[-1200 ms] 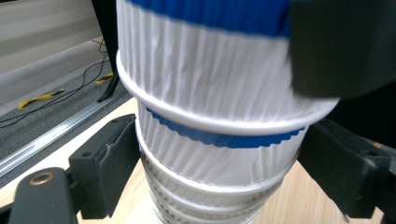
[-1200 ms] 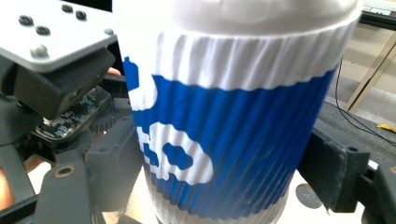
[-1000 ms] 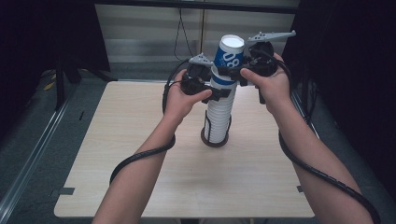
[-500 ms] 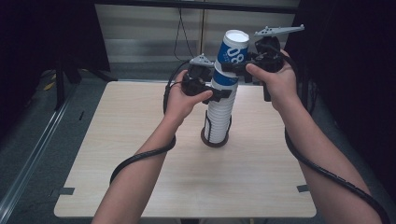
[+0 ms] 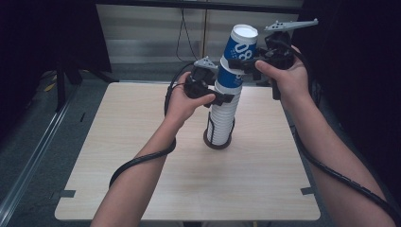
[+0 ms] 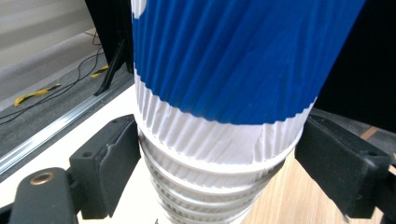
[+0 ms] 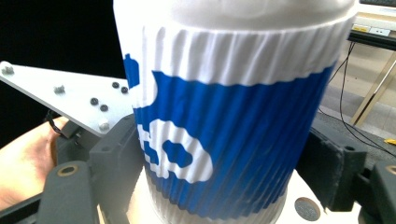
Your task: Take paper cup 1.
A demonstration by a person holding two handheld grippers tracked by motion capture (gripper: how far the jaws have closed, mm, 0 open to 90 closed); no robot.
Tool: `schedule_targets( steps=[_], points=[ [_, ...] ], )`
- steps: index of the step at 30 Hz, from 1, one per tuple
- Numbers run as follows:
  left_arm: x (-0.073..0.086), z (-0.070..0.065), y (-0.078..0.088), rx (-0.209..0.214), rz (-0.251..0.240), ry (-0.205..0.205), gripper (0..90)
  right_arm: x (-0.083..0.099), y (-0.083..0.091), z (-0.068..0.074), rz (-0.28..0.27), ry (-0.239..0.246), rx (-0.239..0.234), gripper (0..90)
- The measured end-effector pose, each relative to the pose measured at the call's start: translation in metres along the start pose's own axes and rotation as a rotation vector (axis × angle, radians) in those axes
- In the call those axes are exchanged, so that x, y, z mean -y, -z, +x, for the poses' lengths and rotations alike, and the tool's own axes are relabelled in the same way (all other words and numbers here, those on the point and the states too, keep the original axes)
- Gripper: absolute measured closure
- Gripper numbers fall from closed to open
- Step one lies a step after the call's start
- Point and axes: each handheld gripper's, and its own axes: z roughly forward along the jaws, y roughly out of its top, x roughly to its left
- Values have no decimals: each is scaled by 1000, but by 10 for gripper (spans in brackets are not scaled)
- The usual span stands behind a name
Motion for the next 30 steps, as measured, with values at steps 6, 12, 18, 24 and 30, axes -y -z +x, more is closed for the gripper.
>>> schedule_targets(
  steps=[6,12,18,24,30],
  points=[
    [1,0,1,-5,14,-6,161,-3,5,2,-24,7,-4,218],
    [3,-1,1,-18,20,-10,153,-6,12,2,-27,17,-6,218],
    [6,0,3,-12,29,-5,159,-6,21,0,-44,11,-4,217],
    [10,0,5,-7,36,-1,159,-3,33,-2,-48,20,-10,217],
    [15,0,13,-2,37,3,157,8,47,-9,-51,16,-14,217]
  ],
)
